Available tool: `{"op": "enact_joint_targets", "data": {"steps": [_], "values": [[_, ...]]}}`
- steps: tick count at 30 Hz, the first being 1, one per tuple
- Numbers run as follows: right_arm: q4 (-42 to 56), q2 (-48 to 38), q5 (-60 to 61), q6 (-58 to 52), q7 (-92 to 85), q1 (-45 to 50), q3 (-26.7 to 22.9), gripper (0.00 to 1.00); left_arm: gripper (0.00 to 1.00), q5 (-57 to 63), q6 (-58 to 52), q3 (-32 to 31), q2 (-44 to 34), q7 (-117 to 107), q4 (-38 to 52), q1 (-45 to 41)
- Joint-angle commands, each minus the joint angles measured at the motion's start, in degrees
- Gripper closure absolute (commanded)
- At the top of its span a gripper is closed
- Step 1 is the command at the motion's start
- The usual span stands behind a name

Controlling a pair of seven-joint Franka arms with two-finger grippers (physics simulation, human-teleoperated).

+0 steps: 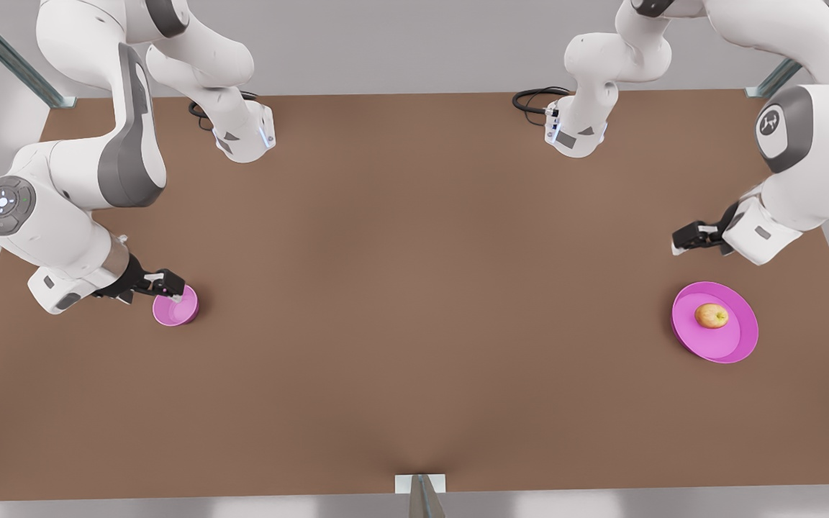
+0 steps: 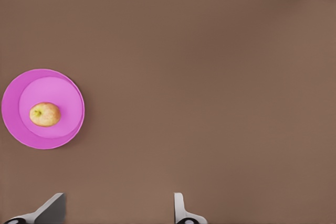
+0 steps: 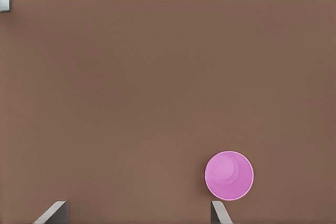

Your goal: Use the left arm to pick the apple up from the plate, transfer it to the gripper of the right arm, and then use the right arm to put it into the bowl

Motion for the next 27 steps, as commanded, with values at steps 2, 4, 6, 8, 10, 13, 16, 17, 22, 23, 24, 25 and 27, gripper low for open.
{"op": "enact_joint_targets", "data": {"steps": [2, 4, 6, 8, 10, 13, 16, 17, 22, 23, 24, 25, 27], "values": [[0.03, -0.06, 0.03, 0.46, 3.12, 0.00, 0.01, 0.00, 0.00, -0.03, 5.50, 0.19, 0.73, 6.19, -0.76, 0.16], [0.03, -0.06, -0.06, 0.46, 3.04, -0.09, 0.01, 0.00, 0.00, -0.12, 20.97, 6.60, 2.13, 14.88, -11.74, 1.66], [0.03, -0.06, -0.06, 0.46, 3.04, -0.09, -0.08, 0.00, 0.00, -0.38, 30.56, 7.57, 5.30, 18.93, -16.05, 4.82], [0.03, -0.06, -0.06, 0.46, 3.04, -0.09, 0.01, 0.00, 0.00, -1.43, 36.35, 8.71, 7.58, 21.99, -18.86, 6.22], [-0.06, -0.06, -0.06, 0.46, 3.04, -0.09, 0.01, 0.00, 0.00, -13.73, 38.82, 11.71, 11.53, 36.84, -19.13, 9.38], [-0.06, -0.06, -0.06, 0.46, 3.04, -0.09, 0.01, 0.00, 0.00, -17.43, 42.78, 12.06, 15.41, 46.61, -19.22, 11.41], [-0.06, -0.06, -0.06, 0.46, 3.04, 0.00, 0.01, 0.00, 0.00, -23.67, 46.56, 12.23, 19.98, 56.10, -19.04, 12.99], [0.03, -0.06, -0.06, 0.46, 3.12, 0.00, 0.01, 0.00, 0.00, -23.76, 47.70, 12.41, 21.47, 59.44, -18.96, 13.87], [-0.06, -0.06, 0.03, 0.46, 3.12, 0.09, 0.01, 0.00, 0.00, -23.76, 49.64, 12.76, 25.60, 62.97, -19.04, 14.93], [-0.06, -0.06, -0.06, 0.46, 3.12, 0.09, 0.01, 0.00, 0.00, -23.76, 49.64, 12.85, 26.48, 62.97, -19.31, 14.93], [-0.06, -0.06, -0.06, 0.46, 3.12, 0.09, 0.01, 0.00, 0.00, -23.76, 49.64, 12.85, 27.36, 63.05, -19.39, 14.93], [0.03, -0.06, -0.06, 0.46, 3.12, 0.09, 0.01, 0.00, 0.00, -23.76, 49.64, 12.76, 27.71, 62.97, -19.39, 14.93], [-0.06, -0.06, -0.06, 0.37, 3.12, 0.09, 0.01, 0.00, 0.00, -23.85, 49.64, 12.76, 28.85, 62.97, -19.39, 14.84]]}}
